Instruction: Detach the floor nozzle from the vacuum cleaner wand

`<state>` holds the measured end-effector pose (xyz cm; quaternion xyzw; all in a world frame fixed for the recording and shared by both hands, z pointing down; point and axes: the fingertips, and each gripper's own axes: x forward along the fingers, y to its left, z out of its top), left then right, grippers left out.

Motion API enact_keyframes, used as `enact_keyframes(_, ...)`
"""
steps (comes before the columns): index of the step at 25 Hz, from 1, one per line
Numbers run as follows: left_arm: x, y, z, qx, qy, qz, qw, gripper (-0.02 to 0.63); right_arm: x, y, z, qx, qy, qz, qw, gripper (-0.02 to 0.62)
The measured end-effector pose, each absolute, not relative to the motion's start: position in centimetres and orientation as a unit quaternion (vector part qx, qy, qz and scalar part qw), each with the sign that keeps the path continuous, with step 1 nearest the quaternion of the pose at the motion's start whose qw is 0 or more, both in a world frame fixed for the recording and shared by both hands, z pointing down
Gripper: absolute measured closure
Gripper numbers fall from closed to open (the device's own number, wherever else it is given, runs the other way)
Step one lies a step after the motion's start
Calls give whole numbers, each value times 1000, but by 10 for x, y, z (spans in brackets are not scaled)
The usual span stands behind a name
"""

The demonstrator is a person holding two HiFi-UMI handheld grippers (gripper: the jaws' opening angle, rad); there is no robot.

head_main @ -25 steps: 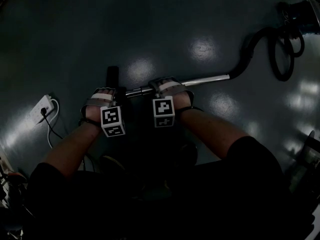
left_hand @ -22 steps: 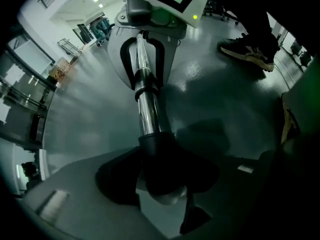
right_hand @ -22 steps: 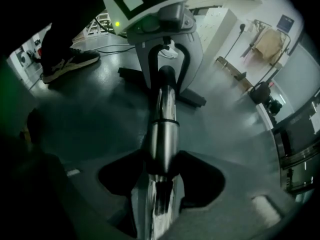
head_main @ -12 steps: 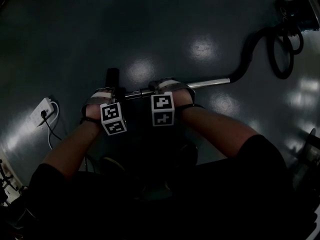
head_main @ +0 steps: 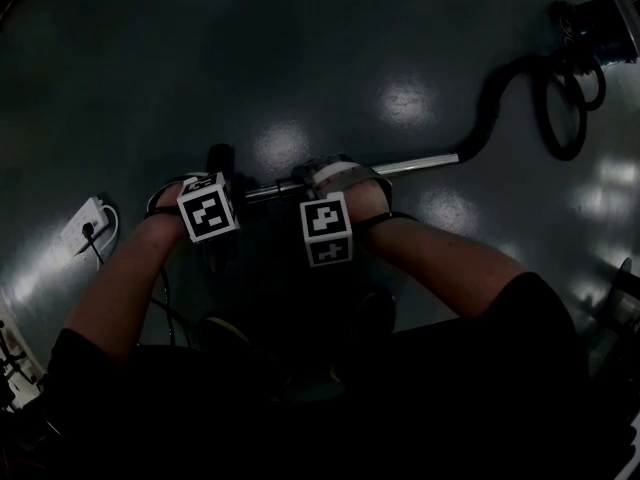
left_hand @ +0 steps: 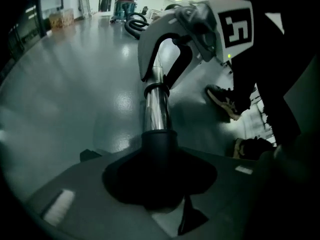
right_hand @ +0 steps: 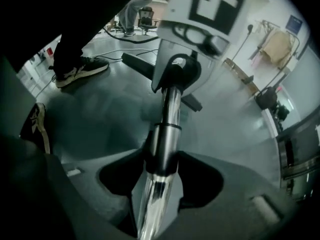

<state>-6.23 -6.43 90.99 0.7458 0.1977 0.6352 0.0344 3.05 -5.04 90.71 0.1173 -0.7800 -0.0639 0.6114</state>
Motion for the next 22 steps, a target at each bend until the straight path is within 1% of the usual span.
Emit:
enact_keyframes(2, -66, -63, 905, 740, 210, 635, 73, 443, 26, -53, 903, 118, -778, -92, 611, 380)
enact_keyframes(3, -64, -63, 903, 742, 210, 631, 78, 443, 26, -53, 901, 119, -776, -96, 612, 382)
enact_keyframes(4, -62, -63, 901, 746, 204, 630, 68, 443, 26, -53, 901, 121, -776, -93, 612, 382)
enact_keyframes(7, -64, -72, 900, 748, 158, 645, -20, 446, 25, -53, 898, 129, -787, -58, 601, 385)
enact_keyframes(9, -65, -83, 899, 744, 124, 651, -90, 448, 24, -58, 894, 139, -801, -12, 581, 388)
enact_keyframes(10, -65, -90, 898, 739, 106, 653, -131, 446, 23, -62, 891, 145, -810, 19, 568, 399)
enact_keyframes(11, -65, -97, 897, 731, 88, 654, -173, 446, 23, -66, 887, 150, -816, 47, 556, 425)
enact_keyframes(12, -64, -104, 896, 723, 72, 655, -208, 446, 23, -70, 884, 153, -819, 65, 549, 426)
enact_keyframes(14, -64, -114, 893, 709, 56, 657, -248, 446, 23, -75, 881, 156, -819, 70, 549, 426)
enact_keyframes(18, -67, -120, 887, 702, 57, 663, -252, 446, 20, -79, 878, 162, -820, 57, 546, 419)
enact_keyframes(22, -65, -122, 875, 701, 53, 661, -263, 446, 16, -83, 881, 148, -821, 52, 549, 391)
